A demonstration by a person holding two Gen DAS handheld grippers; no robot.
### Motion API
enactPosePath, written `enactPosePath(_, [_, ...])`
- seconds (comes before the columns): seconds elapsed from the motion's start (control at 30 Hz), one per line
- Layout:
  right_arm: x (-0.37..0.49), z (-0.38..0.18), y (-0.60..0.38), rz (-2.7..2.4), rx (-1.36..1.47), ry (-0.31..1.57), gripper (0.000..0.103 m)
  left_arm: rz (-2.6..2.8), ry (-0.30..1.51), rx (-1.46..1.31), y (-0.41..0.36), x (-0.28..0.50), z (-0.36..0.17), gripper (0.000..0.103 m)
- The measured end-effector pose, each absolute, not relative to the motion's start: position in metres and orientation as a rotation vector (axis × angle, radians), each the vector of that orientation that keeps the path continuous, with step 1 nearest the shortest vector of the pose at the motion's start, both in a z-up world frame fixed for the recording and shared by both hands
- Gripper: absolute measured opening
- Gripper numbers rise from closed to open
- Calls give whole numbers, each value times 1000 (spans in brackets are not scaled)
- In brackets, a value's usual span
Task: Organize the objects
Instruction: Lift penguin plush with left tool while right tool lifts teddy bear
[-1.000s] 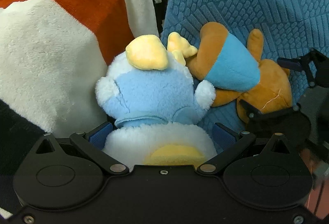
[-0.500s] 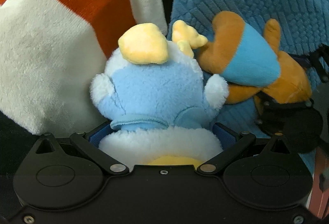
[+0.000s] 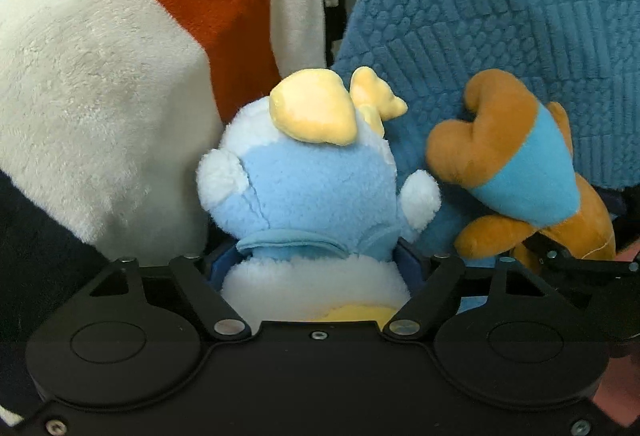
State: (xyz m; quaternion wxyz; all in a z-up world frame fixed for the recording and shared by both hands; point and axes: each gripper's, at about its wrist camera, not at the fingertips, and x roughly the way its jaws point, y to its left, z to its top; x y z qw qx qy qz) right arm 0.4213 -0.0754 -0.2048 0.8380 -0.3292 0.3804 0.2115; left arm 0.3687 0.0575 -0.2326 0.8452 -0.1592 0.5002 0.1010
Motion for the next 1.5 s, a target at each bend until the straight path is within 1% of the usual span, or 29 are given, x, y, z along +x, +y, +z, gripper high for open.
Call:
enactPosePath(0.27, [391, -172, -92, 382, -526, 865, 67, 102, 1006, -380, 55, 348, -214, 69])
enactPosePath(0.43, [367, -151, -108, 353, -442, 892, 67, 79, 978, -394, 53, 329, -205, 68])
enactPosePath(0.5, [366, -134, -117, 343, -422, 892, 67, 59, 974, -402, 46, 329, -207, 68])
enactPosePath(0.67, [363, -119, -124, 324, -340, 909, 67, -4, 964, -478, 46, 306, -197, 68])
enactPosePath(0.9, [347, -116, -140, 288, -205, 942, 67, 2, 1013, -533, 46, 297, -202, 68])
enactPosePath(1.13, [339, -150, -158, 240, -84, 1028, 67, 58, 1075, -577, 51, 310, -216, 69])
enactPosePath(1.23, [345, -164, -166, 223, -31, 1065, 67, 75, 1088, -596, 53, 307, -220, 72])
enactPosePath(1.3, [349, -172, -170, 203, -16, 1079, 68, 83, 1098, -616, 55, 310, -223, 76])
enactPosePath(1.37, [355, -179, -174, 186, 5, 1098, 68, 88, 1108, -652, 60, 315, -229, 91])
enactPosePath(1.43, [359, -185, -177, 177, 34, 1116, 68, 77, 1126, -706, 65, 323, -240, 100])
enactPosePath(1.5, [363, -189, -179, 171, 49, 1128, 69, 74, 1154, -748, 68, 329, -249, 101])
